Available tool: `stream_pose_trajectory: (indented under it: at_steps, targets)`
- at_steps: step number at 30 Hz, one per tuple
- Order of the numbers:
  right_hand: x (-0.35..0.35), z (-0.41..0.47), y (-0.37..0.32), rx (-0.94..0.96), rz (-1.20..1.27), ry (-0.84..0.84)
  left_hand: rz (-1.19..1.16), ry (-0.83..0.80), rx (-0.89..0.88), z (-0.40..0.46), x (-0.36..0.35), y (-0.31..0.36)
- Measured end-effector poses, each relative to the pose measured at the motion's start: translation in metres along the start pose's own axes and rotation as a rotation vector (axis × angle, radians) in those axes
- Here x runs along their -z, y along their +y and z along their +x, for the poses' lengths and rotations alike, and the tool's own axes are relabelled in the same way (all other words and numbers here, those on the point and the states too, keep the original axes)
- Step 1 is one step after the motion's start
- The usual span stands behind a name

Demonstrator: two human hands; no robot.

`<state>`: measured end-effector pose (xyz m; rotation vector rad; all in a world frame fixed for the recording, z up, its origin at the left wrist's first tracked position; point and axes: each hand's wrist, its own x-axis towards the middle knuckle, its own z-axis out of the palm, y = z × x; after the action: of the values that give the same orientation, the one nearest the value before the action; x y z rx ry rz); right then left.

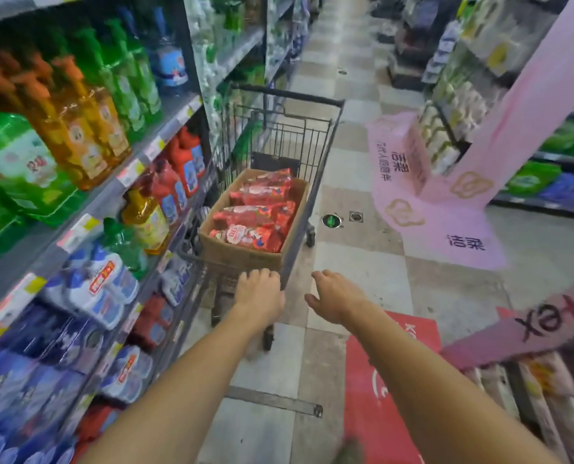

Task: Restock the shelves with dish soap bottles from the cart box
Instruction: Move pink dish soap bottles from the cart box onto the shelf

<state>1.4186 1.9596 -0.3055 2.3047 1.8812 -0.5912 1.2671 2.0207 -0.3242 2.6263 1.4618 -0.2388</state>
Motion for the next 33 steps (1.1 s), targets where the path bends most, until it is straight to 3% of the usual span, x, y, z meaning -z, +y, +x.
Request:
stream_pose_trajectory:
  at_steps: [6, 14, 23, 33]
  targets:
    - [0.023, 0.087, 0.066, 0.066, 0.032, -0.037, 0.059, -0.024, 0.066, 0.094, 0.0, 0.025]
    - [0.058, 0.203, 0.134, 0.22, -0.021, -0.158, 0.074, -0.099, 0.317, 0.177, 0.004, 0.042]
    - [0.062, 0.301, 0.12, 0.392, -0.049, -0.265, 0.028, -0.126, 0.454, 0.243, -0.005, 0.033]
    - [0.069, 0.41, 0.103, 0.362, -0.07, -0.413, -0.128, -0.229, 0.594, 0.332, -0.032, -0.008]
